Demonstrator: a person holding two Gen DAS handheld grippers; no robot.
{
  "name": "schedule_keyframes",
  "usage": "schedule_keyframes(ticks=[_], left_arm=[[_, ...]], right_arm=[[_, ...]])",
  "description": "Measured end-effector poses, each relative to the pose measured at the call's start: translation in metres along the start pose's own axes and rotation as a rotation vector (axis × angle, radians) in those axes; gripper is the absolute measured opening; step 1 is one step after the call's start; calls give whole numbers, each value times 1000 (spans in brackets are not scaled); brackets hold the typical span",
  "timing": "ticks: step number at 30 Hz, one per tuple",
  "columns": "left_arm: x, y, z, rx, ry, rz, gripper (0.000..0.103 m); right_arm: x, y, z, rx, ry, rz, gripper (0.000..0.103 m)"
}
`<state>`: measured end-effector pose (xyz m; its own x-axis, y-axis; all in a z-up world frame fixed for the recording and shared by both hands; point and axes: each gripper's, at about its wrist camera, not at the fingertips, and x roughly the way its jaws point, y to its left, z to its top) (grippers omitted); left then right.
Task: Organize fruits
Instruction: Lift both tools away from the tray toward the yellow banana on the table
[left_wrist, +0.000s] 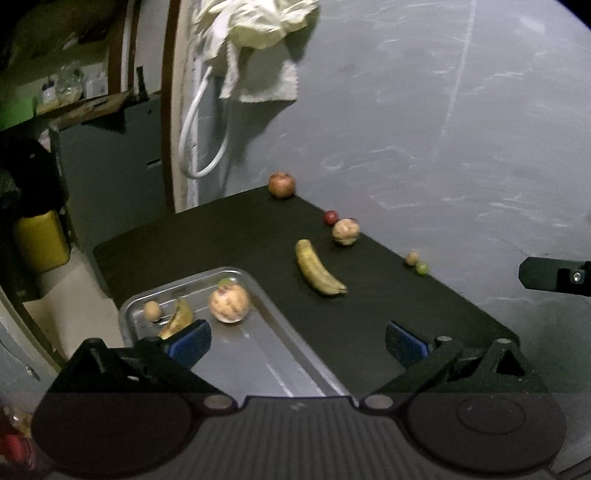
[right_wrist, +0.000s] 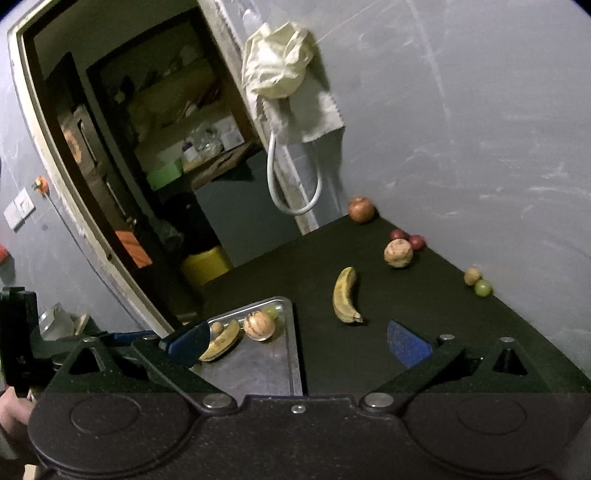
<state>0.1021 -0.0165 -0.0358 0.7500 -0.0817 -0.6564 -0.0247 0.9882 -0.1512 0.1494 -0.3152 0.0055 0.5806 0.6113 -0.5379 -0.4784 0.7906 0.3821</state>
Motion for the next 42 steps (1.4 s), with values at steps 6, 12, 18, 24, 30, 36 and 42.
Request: schedule_keyframes(ticks=[6, 12, 18, 24, 30, 36, 42], left_arm=[[-15, -33, -6, 33, -28, -22, 102], [-24, -51, -8, 61, -45, -25, 102], [-29, -62, -7, 92, -50, -13, 102], [-29, -71, -6, 120, -51, -3, 102], [-27, -75, -6, 136, -45, 7, 102], [-15, -67, -2, 140, -29, 3, 102], [17, -53, 11, 149, -3, -37, 102]], right_arm=[[-26, -3, -6, -5, -35, 14, 102], [-45, -10, -6, -6, -77, 25, 102], [-57, -20, -11, 26, -105, 21, 102], [-62, -29, -16, 53, -118, 18, 102], [-60, -36, -18, 80, -123, 13, 102], [-52, -41, -19, 105, -130, -36, 102], [-35, -46, -19, 148, -124, -107, 102]])
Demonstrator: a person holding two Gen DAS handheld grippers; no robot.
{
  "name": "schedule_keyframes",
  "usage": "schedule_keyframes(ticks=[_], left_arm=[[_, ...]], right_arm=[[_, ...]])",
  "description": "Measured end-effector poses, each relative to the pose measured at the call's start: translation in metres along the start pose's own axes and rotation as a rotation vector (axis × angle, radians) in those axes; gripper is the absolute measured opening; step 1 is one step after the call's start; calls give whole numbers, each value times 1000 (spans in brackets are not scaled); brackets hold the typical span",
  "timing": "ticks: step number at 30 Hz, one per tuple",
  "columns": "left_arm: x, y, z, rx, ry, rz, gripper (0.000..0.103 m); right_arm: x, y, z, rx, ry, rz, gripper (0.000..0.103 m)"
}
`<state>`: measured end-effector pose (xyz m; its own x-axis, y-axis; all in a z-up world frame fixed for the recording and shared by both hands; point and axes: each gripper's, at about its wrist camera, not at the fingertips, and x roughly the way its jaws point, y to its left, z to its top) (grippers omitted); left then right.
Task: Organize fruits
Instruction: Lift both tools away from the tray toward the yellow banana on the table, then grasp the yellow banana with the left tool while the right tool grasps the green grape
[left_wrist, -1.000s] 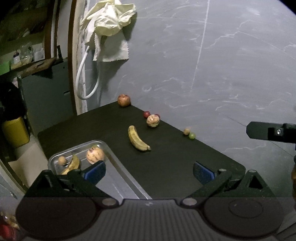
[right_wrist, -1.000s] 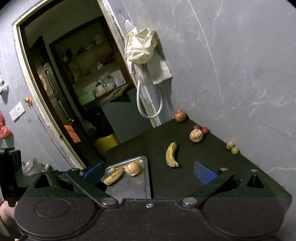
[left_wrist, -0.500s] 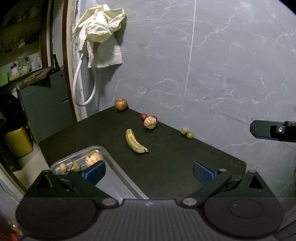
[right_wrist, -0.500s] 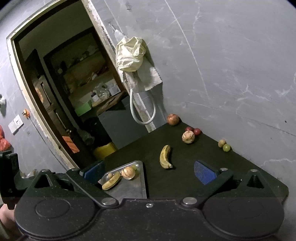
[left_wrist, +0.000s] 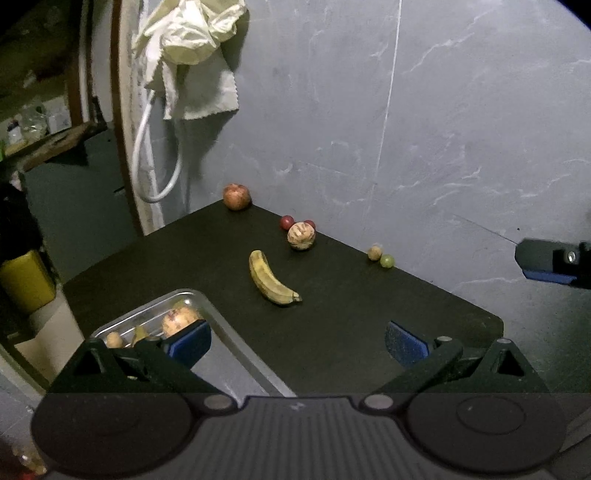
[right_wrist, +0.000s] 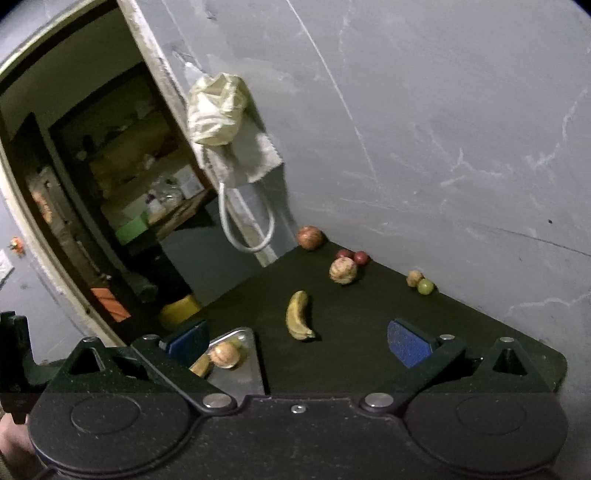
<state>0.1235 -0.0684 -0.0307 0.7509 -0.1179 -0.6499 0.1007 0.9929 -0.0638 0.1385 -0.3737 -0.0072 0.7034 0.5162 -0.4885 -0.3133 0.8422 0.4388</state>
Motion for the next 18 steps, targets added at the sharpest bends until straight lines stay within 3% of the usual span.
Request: schedule_keyframes(ticks=[11, 18], left_arm=[[76, 38, 30, 11, 48, -116, 102], [119, 61, 45, 13, 75, -132, 102]], right_arm=[[56, 8, 2, 50, 49, -175, 102], [92, 11, 7, 63, 63, -240, 102]])
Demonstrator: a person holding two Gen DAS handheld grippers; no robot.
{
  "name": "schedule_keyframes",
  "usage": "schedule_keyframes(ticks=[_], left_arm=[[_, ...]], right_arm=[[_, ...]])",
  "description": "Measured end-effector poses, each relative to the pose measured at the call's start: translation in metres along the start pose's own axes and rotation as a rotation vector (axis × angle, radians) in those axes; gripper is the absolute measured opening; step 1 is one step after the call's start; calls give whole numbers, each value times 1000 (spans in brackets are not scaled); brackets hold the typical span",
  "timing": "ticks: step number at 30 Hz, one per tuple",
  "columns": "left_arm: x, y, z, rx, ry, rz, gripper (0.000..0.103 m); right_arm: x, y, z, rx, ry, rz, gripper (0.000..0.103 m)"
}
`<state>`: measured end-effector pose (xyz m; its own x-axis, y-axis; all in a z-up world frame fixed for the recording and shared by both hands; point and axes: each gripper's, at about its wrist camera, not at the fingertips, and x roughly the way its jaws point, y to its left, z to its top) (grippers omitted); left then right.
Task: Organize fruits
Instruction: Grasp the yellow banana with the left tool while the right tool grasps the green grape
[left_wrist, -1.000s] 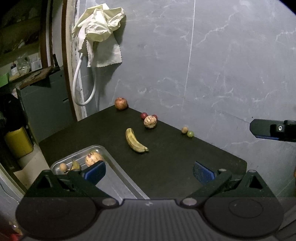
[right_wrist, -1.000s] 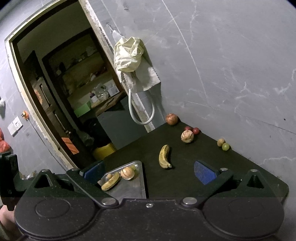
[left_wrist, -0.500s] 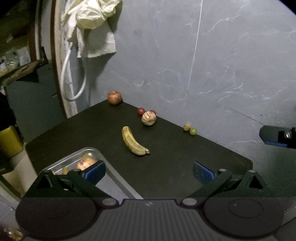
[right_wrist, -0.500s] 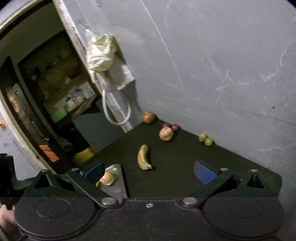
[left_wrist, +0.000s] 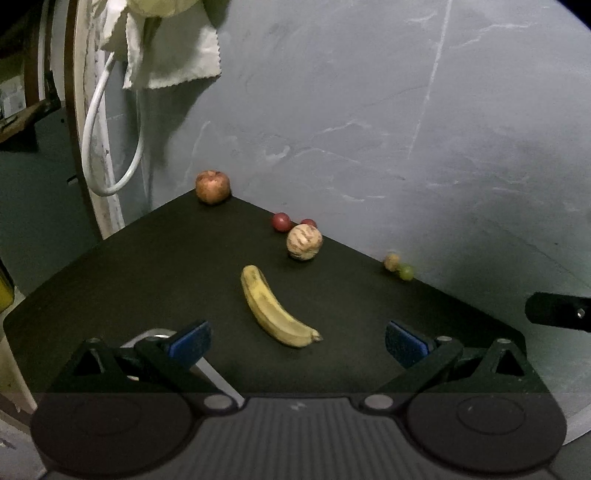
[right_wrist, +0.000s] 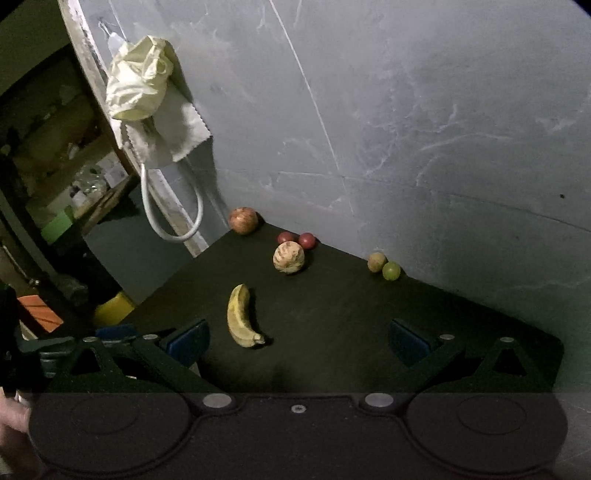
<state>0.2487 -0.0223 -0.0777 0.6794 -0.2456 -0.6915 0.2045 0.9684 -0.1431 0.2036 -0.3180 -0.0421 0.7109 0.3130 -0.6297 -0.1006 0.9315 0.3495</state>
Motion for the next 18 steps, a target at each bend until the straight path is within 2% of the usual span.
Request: schedule_keyframes(ticks=[9, 18], left_arm=[[40, 16, 8, 0, 36, -13, 102], [99, 14, 15, -2, 70, 37, 102]], right_arm=[[36, 1, 6, 32, -13, -69, 102], [71, -3, 17, 64, -32, -124, 102]])
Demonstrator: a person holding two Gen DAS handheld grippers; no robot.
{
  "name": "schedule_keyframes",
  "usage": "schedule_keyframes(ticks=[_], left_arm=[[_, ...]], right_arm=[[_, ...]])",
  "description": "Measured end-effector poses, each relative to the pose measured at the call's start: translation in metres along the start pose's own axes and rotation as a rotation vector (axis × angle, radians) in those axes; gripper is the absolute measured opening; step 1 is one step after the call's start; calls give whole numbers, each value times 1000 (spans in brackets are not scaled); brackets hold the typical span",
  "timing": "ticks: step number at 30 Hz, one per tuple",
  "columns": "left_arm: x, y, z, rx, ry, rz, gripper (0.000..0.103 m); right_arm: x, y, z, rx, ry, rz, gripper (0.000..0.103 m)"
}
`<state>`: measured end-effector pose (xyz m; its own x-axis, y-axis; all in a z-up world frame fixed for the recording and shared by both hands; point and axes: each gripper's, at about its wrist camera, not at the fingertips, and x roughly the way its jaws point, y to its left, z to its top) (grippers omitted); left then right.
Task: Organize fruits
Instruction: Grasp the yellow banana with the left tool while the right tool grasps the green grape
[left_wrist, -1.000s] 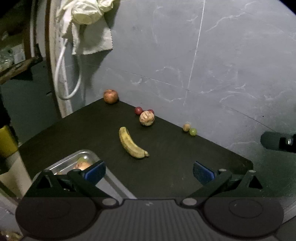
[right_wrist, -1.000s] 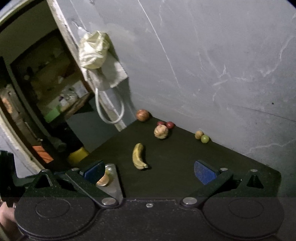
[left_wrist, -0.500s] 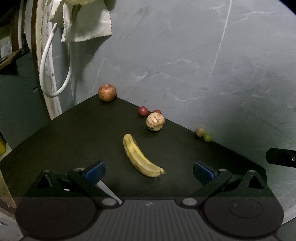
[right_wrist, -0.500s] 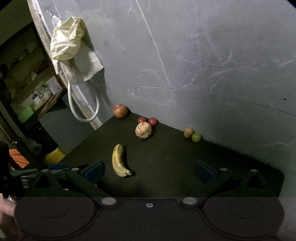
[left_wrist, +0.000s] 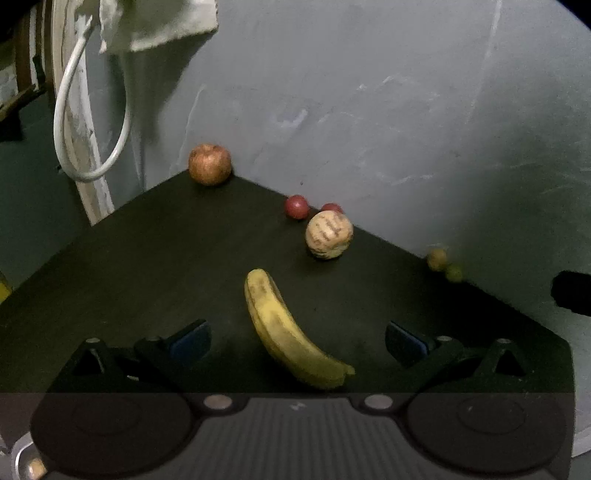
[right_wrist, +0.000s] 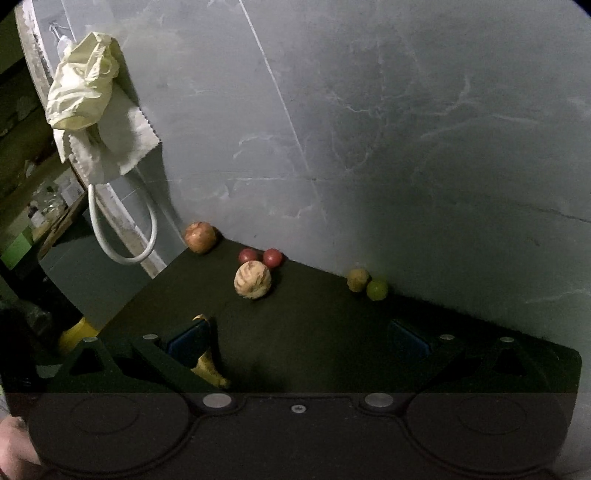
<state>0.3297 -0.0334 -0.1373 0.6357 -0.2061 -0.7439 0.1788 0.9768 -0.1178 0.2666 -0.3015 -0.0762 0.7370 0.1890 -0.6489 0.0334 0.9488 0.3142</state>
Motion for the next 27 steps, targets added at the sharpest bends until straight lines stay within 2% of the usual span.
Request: schedule_keyframes(ticks=[11, 24, 27], left_arm=[[42, 5, -5, -29, 56, 26, 100], [65, 4, -3, -60, 85, 6, 74], [67, 3, -4, -61, 87, 10, 74]], right_arm=[[45, -13, 1, 5, 20, -68, 102], [83, -22, 2, -10, 40, -100, 102], [93, -25, 0, -16, 43, -121, 101]])
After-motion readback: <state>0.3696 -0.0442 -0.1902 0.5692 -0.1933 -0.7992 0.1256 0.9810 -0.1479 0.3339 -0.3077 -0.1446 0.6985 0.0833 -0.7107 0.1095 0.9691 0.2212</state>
